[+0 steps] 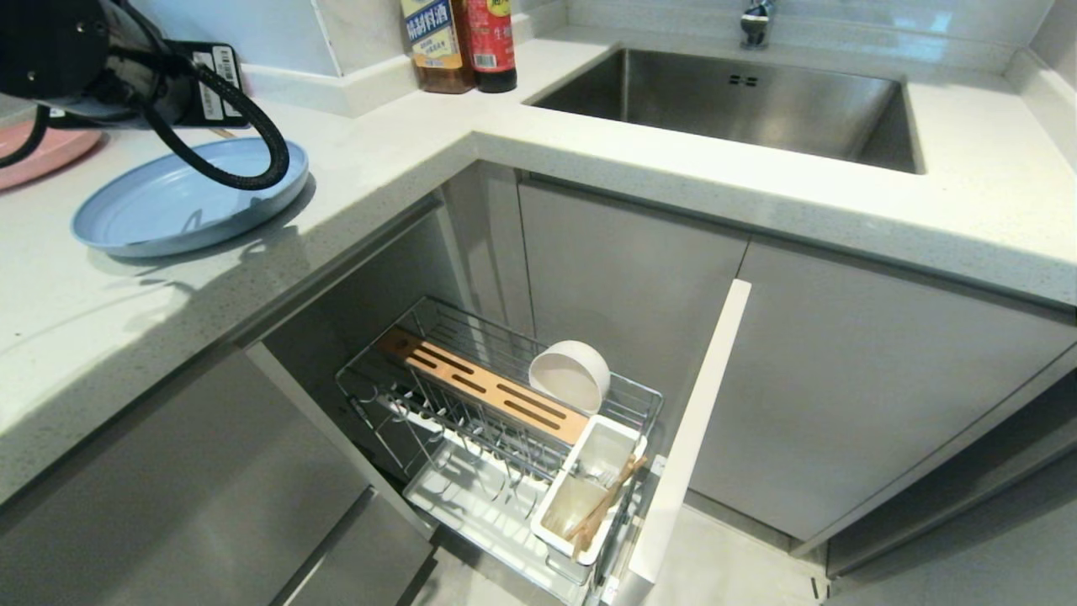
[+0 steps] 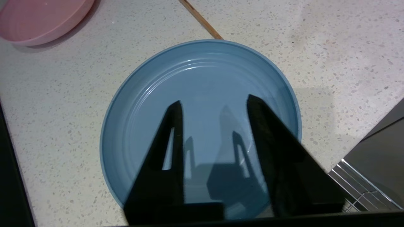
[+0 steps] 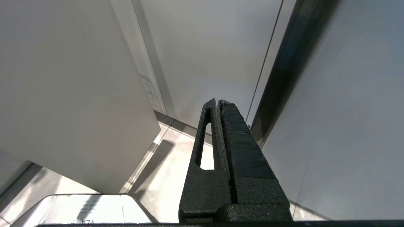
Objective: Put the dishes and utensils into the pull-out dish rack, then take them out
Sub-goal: Pick up the plate and place it in the cupboard
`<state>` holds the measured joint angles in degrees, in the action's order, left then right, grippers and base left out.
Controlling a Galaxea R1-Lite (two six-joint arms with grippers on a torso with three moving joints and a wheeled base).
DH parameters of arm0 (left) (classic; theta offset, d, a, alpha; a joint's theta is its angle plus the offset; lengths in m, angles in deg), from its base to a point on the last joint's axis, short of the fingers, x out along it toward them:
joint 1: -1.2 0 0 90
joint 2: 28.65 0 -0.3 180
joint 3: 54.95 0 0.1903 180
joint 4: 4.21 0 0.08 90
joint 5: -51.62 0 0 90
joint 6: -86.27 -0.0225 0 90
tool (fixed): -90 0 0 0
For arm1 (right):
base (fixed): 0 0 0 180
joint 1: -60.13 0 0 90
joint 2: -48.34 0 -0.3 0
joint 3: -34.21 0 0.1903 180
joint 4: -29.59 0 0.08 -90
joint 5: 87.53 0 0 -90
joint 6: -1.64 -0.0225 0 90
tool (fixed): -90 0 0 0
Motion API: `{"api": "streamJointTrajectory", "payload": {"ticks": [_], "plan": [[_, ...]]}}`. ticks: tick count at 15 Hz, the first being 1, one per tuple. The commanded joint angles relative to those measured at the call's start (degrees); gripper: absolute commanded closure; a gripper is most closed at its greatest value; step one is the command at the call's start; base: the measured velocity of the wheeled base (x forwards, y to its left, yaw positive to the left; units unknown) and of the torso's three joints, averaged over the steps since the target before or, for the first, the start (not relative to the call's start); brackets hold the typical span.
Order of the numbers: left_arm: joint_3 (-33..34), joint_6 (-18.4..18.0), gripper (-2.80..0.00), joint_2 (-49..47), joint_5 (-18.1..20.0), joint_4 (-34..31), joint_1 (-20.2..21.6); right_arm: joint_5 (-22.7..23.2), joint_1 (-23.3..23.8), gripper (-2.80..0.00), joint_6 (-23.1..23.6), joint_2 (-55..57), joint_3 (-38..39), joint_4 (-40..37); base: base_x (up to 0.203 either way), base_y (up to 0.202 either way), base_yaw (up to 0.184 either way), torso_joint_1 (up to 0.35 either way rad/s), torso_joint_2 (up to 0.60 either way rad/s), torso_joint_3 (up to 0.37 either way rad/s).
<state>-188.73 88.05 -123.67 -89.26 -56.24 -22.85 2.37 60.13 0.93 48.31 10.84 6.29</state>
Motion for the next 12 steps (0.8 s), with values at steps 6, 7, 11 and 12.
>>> {"api": "streamJointTrajectory", "payload": {"ticks": [6,7,11,12], "plan": [[0.02,0.50,-2.80,-4.22,4.47,2.82,-0.03,0.01,0.00,0.00,0.00,0.02,0.09,0.01,0.000,0.000,0.000,0.000,0.00,0.000],[0.00,0.61,-2.80,-4.58,4.84,3.21,-0.03,0.01,0.00,0.00,0.00,0.02,0.09,0.01,0.000,0.000,0.000,0.000,0.00,0.000],[-0.06,4.41,-2.80,-7.90,5.38,4.59,0.04,0.01,0.00,0.00,0.00,0.02,0.09,0.01,0.000,0.000,0.000,0.000,0.00,0.000],[-0.07,5.25,-2.80,-8.49,5.16,4.64,0.36,0.01,0.00,0.00,0.00,0.02,0.09,0.01,0.000,0.000,0.000,0.000,0.00,0.000]]}}
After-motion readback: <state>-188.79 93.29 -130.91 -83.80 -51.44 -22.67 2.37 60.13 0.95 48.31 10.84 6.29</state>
